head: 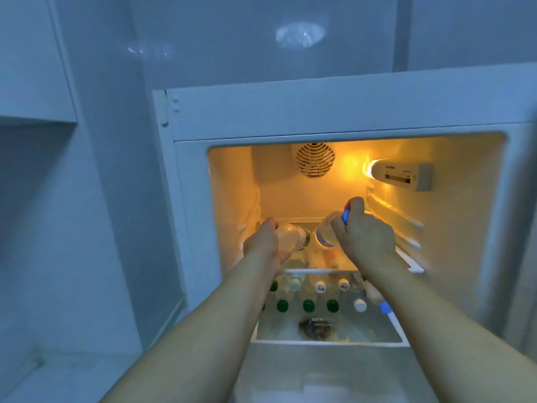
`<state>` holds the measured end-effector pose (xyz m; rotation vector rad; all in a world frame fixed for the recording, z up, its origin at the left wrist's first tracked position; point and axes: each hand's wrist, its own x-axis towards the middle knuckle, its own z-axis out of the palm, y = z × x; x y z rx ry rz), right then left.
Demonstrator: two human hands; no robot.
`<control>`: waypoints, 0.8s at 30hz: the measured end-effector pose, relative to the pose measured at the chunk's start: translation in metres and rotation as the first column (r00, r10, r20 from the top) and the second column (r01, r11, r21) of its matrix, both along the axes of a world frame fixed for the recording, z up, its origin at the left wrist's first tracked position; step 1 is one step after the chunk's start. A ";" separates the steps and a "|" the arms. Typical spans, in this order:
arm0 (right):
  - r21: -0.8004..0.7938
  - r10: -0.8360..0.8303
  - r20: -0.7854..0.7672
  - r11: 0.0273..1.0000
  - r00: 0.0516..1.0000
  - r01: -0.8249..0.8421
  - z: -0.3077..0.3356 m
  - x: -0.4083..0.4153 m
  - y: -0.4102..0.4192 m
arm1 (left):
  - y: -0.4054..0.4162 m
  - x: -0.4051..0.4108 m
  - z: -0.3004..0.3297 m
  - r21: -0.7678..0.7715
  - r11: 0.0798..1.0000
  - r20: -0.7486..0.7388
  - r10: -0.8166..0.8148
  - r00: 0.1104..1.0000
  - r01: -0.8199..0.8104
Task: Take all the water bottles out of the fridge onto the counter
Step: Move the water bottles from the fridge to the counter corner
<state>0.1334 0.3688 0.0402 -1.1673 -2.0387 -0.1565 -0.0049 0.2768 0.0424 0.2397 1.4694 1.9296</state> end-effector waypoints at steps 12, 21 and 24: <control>0.206 0.079 0.099 0.974 0.992 -0.098 0.052 0.038 -0.130 | -0.170 0.032 0.029 -0.101 0.973 -0.353 0.161 0.922 -0.209; -0.088 0.471 0.233 0.882 0.851 -0.463 0.025 0.039 -0.260 | -0.316 0.058 0.016 -0.318 0.854 -0.815 -0.025 0.579 -0.411; -0.249 0.593 0.131 0.795 0.794 -0.553 0.000 0.029 -0.298 | -0.361 0.061 -0.009 -0.414 0.759 -0.840 -0.106 0.533 -0.502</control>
